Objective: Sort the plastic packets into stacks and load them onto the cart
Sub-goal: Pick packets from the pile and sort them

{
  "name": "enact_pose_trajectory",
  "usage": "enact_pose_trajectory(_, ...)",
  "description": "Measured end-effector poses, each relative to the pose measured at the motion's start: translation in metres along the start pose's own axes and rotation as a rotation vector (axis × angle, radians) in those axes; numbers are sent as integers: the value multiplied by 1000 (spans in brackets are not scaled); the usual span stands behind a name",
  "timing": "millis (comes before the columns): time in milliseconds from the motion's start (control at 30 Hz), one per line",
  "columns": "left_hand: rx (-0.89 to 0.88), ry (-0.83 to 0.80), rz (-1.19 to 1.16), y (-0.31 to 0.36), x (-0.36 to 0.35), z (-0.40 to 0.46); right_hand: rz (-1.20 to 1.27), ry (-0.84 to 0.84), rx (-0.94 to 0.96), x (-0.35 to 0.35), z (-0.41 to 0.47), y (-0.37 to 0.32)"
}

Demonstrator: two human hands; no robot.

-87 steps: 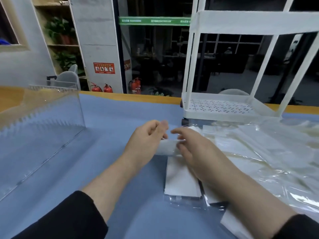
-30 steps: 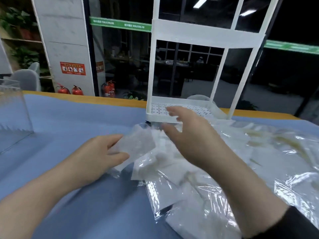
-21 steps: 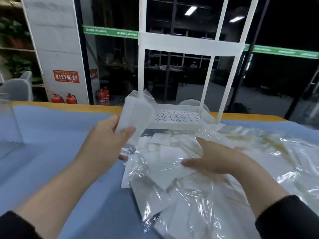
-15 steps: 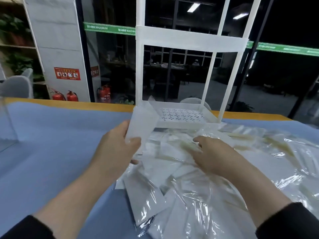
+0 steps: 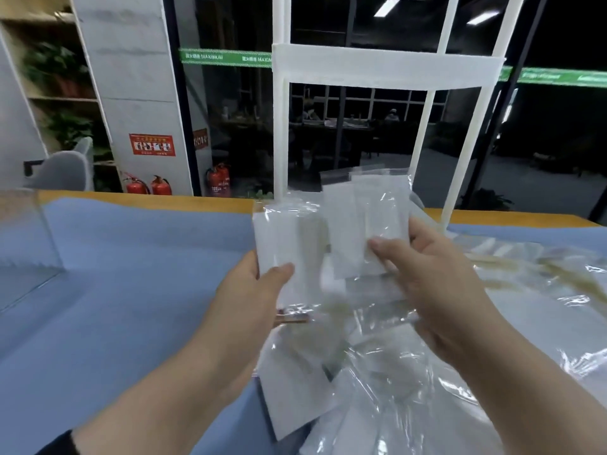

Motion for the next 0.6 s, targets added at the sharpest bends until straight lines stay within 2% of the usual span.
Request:
enact_pose_trajectory(67, 39, -54, -46, -1, -9, -8, 20, -43, -2, -15, -4, 0)
enact_pose_trajectory(167, 86, -131, -97, 0, -16, -17, -123, -88, -10, -31, -10, 4)
enact_pose_trajectory(367, 26, -40, -82, 0, -14, -15, -196, -283, 4, -45, -21, 7)
enact_pose_trajectory(533, -18, -31, -33, 10, -6, -12, -158, -184, 62, -54, -15, -3)
enact_pose_trajectory(600, -54, -9, 4, 17, 3, -10, -134, -195, 70, -62, -9, -15)
Point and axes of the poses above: each hand's wrist, its own z-axis towards the middle knuckle, its own x-axis out of the back of the hand, y = z × x, the point moved 1 cm from there along z, towards the middle knuckle, and after that the axes turned 14 degrees about -z, right-handed, at the moved point
